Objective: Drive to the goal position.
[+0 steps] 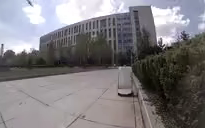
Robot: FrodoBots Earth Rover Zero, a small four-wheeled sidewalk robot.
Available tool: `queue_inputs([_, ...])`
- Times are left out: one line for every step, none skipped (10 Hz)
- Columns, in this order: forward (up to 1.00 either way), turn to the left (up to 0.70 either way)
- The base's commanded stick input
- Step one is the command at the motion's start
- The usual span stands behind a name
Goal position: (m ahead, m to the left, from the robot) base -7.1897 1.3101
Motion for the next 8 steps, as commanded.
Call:
queue_inputs([0.0,0.0])
queue_inputs([0.0,0.0])
queue_inputs([0.0,0.0])
queue_inputs([0.0,0.0])
queue_inputs([0.0,0.06])
queue_inputs([0.0,0.2])
queue_inputs([0.0,0.7])
queue_inputs([0.0,0.7])
